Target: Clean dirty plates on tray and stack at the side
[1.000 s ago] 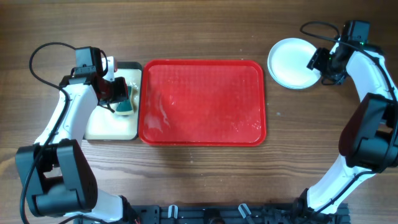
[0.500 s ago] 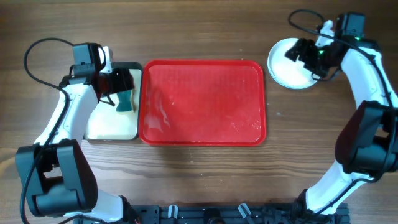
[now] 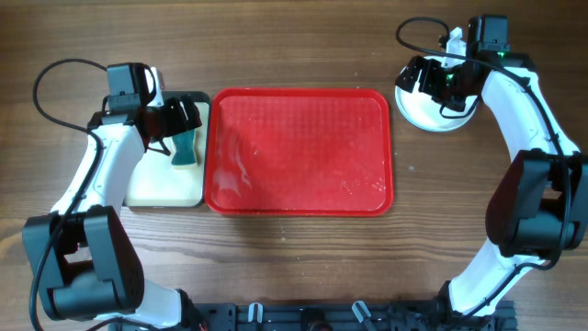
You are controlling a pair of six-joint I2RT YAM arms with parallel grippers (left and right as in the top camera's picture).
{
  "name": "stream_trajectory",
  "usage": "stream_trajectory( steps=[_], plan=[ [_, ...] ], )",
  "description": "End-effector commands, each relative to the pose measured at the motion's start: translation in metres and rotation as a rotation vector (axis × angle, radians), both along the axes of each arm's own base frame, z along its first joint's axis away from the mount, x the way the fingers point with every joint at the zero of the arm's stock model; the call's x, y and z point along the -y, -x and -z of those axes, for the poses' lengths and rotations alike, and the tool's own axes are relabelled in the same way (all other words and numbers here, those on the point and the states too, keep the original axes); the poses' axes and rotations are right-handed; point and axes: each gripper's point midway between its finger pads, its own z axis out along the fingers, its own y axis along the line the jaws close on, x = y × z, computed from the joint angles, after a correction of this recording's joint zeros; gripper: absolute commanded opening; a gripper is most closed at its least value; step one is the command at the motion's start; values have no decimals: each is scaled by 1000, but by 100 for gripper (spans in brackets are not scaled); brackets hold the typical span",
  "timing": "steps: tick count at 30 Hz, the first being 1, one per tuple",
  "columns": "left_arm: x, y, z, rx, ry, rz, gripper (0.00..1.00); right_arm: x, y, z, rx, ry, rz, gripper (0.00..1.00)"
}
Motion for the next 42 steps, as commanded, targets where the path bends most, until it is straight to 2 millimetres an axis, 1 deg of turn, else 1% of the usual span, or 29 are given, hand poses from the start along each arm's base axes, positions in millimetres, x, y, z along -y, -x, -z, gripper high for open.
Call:
stream_trajectory(
  steps=[1,21,27,29,30,32,33,35,36,37,38,40,42],
  plan=[
    [3,0,1,-2,11,-1,100,3,-4,-12,39,20,-9,100],
    [3,0,1,-2,11,-1,100,3,-4,-12,39,20,-9,100],
    [3,0,1,-2,11,-1,100,3,-4,-9,32,19,-9,100],
    [3,0,1,-2,11,-1,100,3,-4,-12,38,20,-9,100],
    [3,0,1,-2,11,-1,100,3,-4,-16,48,20,-9,100],
    [3,0,1,-2,11,-1,100,3,-4,-32,85,24,-9,100],
    [3,0,1,-2,12,-2,100,3,-3,-44,112,27,-9,100],
    [3,0,1,-2,12,-2,100,2,-1,-76,184,34,-8,100],
    [3,0,1,-2,11,-1,100,2,2,-95,227,38,-8,100],
    [3,0,1,-2,12,-2,100,1,9,-126,300,45,-7,100],
    [3,0,1,-2,12,-2,100,1,13,-142,337,48,-7,100],
    [3,0,1,-2,11,-1,100,0,26,-182,432,57,-6,100],
    [3,0,1,-2,11,-1,100,-1,40,-212,507,64,-5,100]
  ],
)
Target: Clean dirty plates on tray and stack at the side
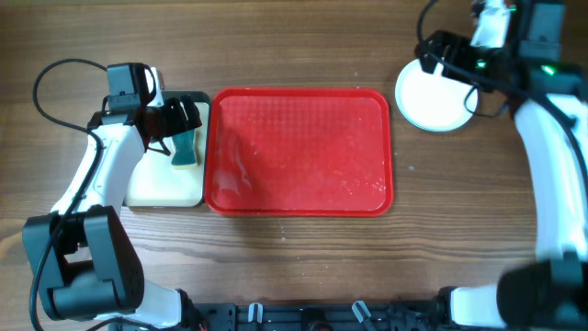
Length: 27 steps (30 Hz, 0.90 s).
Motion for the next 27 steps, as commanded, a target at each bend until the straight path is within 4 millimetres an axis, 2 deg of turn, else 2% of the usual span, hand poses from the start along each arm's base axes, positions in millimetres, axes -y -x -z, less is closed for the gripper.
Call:
stream_trajectory(
  steps=[1,6,11,13,15,17,18,20,23,27],
  plan=[
    [3,0,1,-1,11,-2,100,0,24,-62,159,31,-4,100],
    [3,0,1,-1,11,-1,100,-4,65,-126,332,47,-2,100],
    [3,0,1,-1,11,-2,100,-3,100,-162,437,80,28,100],
    [3,0,1,-1,11,-2,100,-2,111,-170,466,111,57,100],
    [3,0,1,-1,11,-2,100,2,119,-169,477,153,99,100],
    [3,0,1,-1,11,-2,100,9,128,-161,467,204,159,100],
    [3,0,1,-1,11,-2,100,2,143,-145,456,206,137,100],
    [3,0,1,-1,11,-1,100,-1,152,-133,445,205,122,100],
    [3,0,1,-1,11,-2,100,8,168,-109,415,239,158,100],
    [3,0,1,-1,11,-2,100,12,185,-100,542,228,189,100]
  ],
)
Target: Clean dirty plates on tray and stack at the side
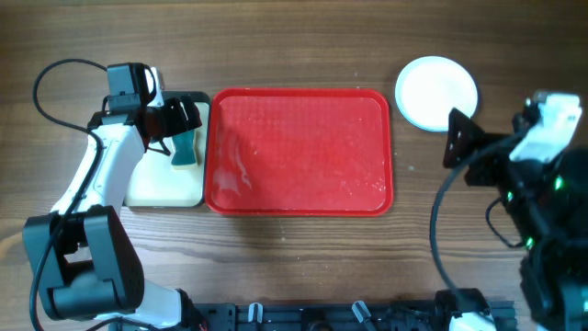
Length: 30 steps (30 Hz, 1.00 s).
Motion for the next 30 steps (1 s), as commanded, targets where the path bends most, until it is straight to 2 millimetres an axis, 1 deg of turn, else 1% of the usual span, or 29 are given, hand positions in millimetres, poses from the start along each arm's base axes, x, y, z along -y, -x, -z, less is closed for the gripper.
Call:
stream_trajectory(
  steps=[1,4,7,10,15,18,21,23,26,28,30],
  plan=[
    [3,0,1,-1,11,-2,100,7,13,1,130,14,32,100],
    [3,0,1,-1,11,-2,100,7,22,9,238,11,32,100],
    [3,0,1,-1,11,-1,100,8,31,21,363,-2,34,100],
    [3,0,1,-1,11,-1,100,8,37,28,500,-23,32,100],
    [3,0,1,-1,11,-2,100,6,48,24,724,-41,22,100],
    [3,0,1,-1,11,-1,100,7,52,28,805,-47,23,100],
    [3,0,1,-1,11,-2,100,7,47,46,819,-47,25,100],
    [3,0,1,-1,11,-2,100,6,42,65,791,-46,24,100],
    [3,0,1,-1,11,-2,100,6,33,90,730,-41,23,100],
    [3,0,1,-1,11,-2,100,5,28,103,673,-37,23,100],
    [3,0,1,-1,11,-1,100,5,23,120,597,-31,23,100]
  ],
)
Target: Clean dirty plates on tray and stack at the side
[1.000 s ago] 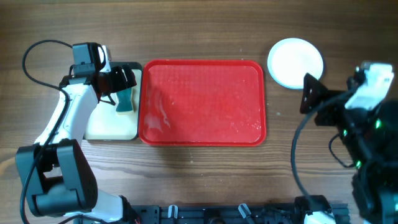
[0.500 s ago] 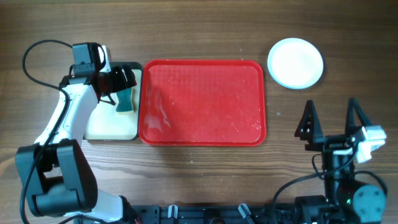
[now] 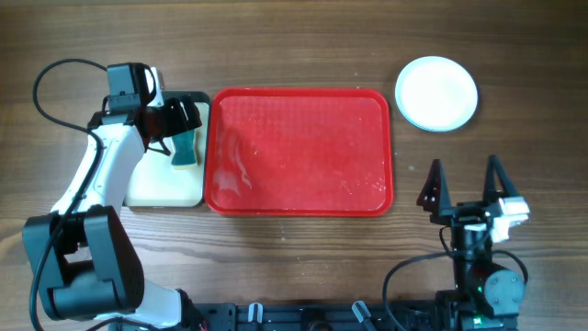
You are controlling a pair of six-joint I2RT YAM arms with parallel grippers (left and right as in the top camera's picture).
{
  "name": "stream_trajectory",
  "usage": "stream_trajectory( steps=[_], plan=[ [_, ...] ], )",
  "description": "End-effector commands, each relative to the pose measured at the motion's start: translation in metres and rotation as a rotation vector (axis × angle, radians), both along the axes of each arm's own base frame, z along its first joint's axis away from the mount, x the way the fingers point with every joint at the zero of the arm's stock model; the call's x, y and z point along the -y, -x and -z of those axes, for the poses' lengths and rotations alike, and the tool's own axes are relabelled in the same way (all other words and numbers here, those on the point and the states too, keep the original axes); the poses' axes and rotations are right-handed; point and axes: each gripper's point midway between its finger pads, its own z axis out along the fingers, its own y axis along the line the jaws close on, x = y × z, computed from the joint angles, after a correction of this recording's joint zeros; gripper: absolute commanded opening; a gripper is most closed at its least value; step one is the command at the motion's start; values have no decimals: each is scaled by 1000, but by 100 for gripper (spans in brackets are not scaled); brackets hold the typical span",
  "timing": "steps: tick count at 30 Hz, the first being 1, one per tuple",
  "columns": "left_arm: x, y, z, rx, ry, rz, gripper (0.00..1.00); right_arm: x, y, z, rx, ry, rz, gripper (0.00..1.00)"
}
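Observation:
The red tray (image 3: 299,152) lies in the middle of the table with wet streaks on it and no plate. White plates (image 3: 436,93) sit stacked at the back right, beside the tray. My left gripper (image 3: 180,131) is over the cream board, shut on a teal and white sponge (image 3: 186,152). My right gripper (image 3: 464,184) is at the front right, well short of the plates, with its two fingers spread wide and nothing between them.
A cream rectangular board (image 3: 165,188) lies against the tray's left side under the sponge. A black cable loops off the left arm at the far left. The right arm's base sits folded at the front right edge.
My right arm has moved from the right edge at mid-table to the front right, its open gripper now pointing toward the plates. The left arm and sponge have not moved.
My right gripper was first on the white plate at the back right. Then it was off the plate, at its far left rim. Then the arm was back at the right edge, and it now rests at the front right. The left gripper kept the sponge over the board throughout.

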Motion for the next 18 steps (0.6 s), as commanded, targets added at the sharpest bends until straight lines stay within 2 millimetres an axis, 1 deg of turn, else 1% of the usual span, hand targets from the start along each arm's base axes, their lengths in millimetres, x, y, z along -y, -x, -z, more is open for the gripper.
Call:
stream_trajectory(
  steps=[1,3,5,18],
  plan=[
    [3,0,1,-1,12,-1,100,0,-5,23,-92,4,0,100],
    [3,0,1,-1,11,-1,100,-1,-9,53,-216,12,0,100],
    [3,0,1,-1,12,-1,100,-1,-10,71,-286,29,-2,100],
    [3,0,1,-1,12,-1,100,-3,-10,71,-288,44,-7,100]
  ],
)
